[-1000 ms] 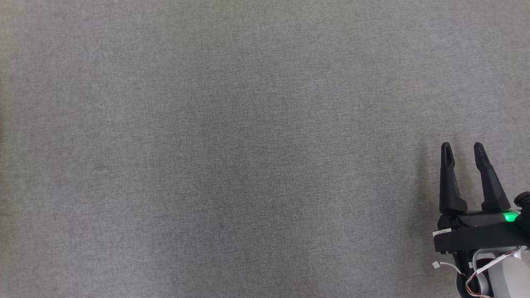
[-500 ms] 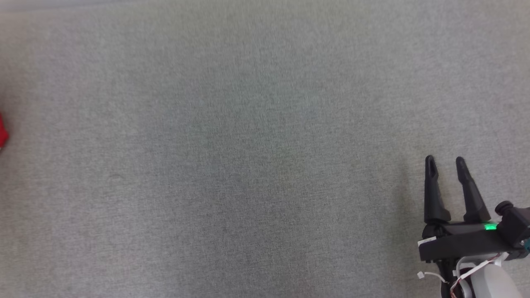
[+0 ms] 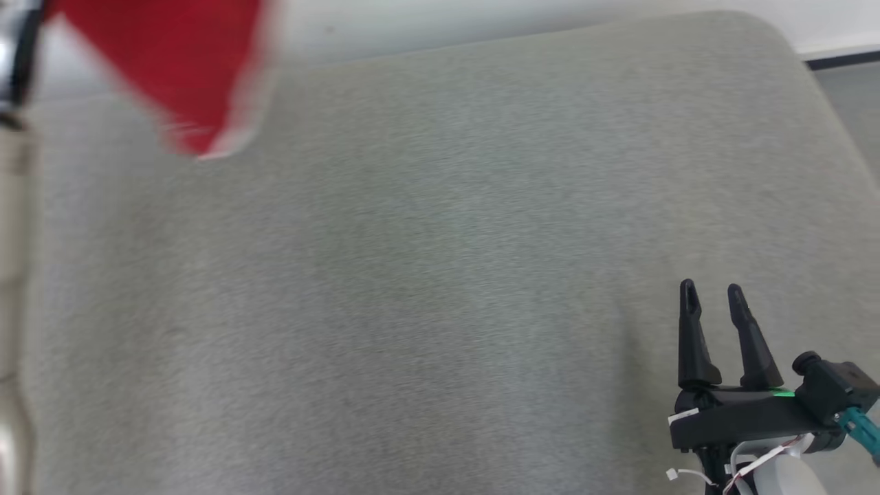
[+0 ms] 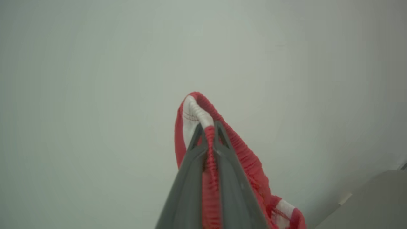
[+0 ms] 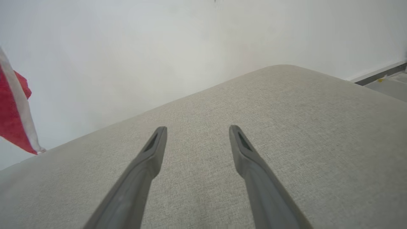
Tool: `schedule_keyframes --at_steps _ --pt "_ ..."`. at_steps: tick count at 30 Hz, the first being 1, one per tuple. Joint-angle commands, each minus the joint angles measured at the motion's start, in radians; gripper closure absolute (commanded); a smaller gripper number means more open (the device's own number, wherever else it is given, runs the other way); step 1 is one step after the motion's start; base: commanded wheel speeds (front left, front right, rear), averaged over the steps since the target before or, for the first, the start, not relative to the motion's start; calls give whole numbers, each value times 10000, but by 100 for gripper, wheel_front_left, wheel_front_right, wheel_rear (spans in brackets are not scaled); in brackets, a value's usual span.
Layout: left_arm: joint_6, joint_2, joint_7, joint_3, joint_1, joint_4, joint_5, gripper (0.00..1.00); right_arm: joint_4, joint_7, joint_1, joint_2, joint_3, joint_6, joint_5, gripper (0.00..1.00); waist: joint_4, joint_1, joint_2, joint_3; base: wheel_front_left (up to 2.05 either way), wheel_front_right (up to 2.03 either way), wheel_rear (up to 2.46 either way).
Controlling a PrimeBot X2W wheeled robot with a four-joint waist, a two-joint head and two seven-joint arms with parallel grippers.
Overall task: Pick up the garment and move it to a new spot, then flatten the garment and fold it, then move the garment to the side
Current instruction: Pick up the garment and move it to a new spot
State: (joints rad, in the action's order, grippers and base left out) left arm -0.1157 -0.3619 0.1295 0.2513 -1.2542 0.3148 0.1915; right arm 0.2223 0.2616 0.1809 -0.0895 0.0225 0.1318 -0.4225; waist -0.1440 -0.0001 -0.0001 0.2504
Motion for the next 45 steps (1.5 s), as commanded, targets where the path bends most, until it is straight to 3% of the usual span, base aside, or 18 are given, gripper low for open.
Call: schedule_keyframes --at_steps 1,10,16,21,28,33,39,40,41,42,45 --pt "-53 333 61 239 -233 -191 235 100 45 47 -155 76 -24 -21 -67 0 -800 1 1 -233 0 0 0" --pt "-77 2487 -451 1737 402 22 929 100 171 48 -252 223 -289 -21 28 0 -1919 1 1 -314 0 0 0" --pt "252 2919 -1099 2031 1663 329 1499 100 112 35 -360 186 -416 -21 129 0 -1973 1 1 -266 0 0 0" --pt "612 2718 -1491 1776 2765 461 1707 100 58 32 -429 53 -515 -21 173 0 -1572 1 1 -239 0 0 0" --pt "1093 1752 -2064 1079 4838 375 2080 100 -13 32 -327 -141 -340 -21 228 0 -825 1 1 -138 0 0 0" --pt "1495 1086 -2420 404 6498 173 2414 100 22 32 -245 -219 -122 -21 170 0 -618 1 1 -67 0 0 0" --pt "1758 795 -2876 -93 8112 382 2815 100 82 32 -170 -299 174 -21 131 0 -530 1 1 -24 0 0 0" --pt "1760 804 -2971 -114 8278 462 2844 67 90 32 -165 -313 224 -21 119 0 -508 1 1 -30 0 0 0" --pt "1752 831 -3065 -118 8404 544 2864 6 104 32 -162 -335 268 -21 111 0 -481 1 1 -43 0 0 0" --pt "1765 835 -3181 -129 8502 631 2862 0 124 32 -141 -357 314 -21 101 0 -454 1 1 -61 0 0 0" --pt "1828 957 -3619 -202 8643 640 2763 0 126 32 -118 -391 368 -21 127 0 -296 1 1 -173 0 0 0"
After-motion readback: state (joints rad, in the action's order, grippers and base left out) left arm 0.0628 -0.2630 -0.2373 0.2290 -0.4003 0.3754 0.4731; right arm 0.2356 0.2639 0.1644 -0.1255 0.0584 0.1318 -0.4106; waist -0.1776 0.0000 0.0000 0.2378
